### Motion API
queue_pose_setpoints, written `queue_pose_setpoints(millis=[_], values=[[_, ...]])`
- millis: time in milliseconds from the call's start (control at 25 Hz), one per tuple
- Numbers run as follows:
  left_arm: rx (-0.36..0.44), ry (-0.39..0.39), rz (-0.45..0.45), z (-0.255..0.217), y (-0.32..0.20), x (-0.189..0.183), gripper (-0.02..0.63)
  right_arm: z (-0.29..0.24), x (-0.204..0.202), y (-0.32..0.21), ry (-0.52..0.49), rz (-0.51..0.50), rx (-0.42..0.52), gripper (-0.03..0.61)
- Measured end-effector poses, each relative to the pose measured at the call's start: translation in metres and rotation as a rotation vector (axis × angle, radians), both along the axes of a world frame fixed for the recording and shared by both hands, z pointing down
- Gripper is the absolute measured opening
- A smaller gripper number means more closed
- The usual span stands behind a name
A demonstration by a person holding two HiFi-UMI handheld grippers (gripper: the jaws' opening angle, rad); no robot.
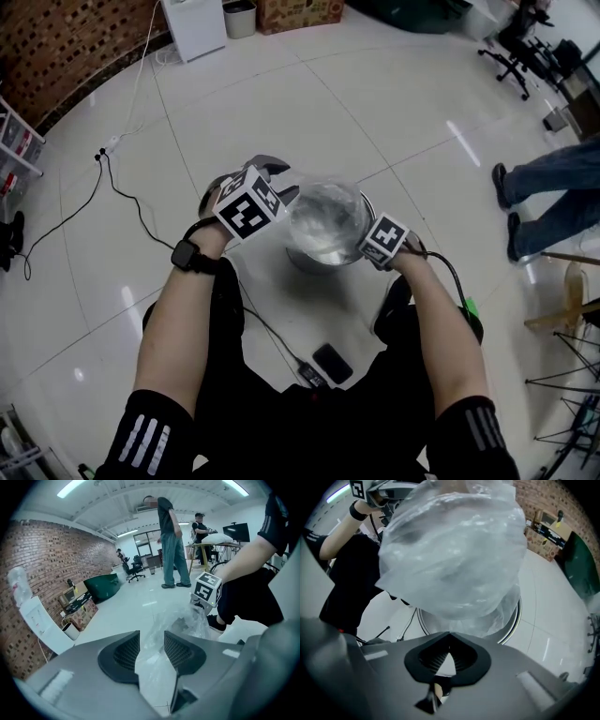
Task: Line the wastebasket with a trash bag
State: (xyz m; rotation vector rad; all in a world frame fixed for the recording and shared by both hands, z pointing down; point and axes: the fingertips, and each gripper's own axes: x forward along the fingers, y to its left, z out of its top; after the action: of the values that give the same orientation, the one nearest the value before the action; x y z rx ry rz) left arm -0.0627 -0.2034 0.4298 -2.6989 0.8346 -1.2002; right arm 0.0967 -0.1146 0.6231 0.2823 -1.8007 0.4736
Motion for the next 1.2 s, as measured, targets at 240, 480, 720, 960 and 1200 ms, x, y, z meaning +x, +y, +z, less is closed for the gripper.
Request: queue_pose_setpoints(millis=[240,480,720,960,1200], values=[[-0.008,-0.038,0.017,0.011,-0.006,0.013,0.156,-0.004,0.012,-0.002,0.000,-0.011,0.012,0.115],[-0.035,-0.083,0.041,0.026,-0.004,0.026,0.164,-0.042,0.019,-0.017,-0.148,0.107,0.050,0.181],[-0.031,-0.097,0.062,0.029,-0.001,0.034,0.164,-0.110,-0.020,-0.045,-0.433,0.217,0.156,0.210],[-0.039,-0.115,0.076,0.035,0.002,0.036,0.164,-0.081,-0.022,-0.056,-0.312,0.221,0.167,0.219],[-0.046,-0.114,0.085,0.036,0.006,0.036,0.164,-0.048,0.004,-0.055,-0.156,0.228,0.178,0.033]])
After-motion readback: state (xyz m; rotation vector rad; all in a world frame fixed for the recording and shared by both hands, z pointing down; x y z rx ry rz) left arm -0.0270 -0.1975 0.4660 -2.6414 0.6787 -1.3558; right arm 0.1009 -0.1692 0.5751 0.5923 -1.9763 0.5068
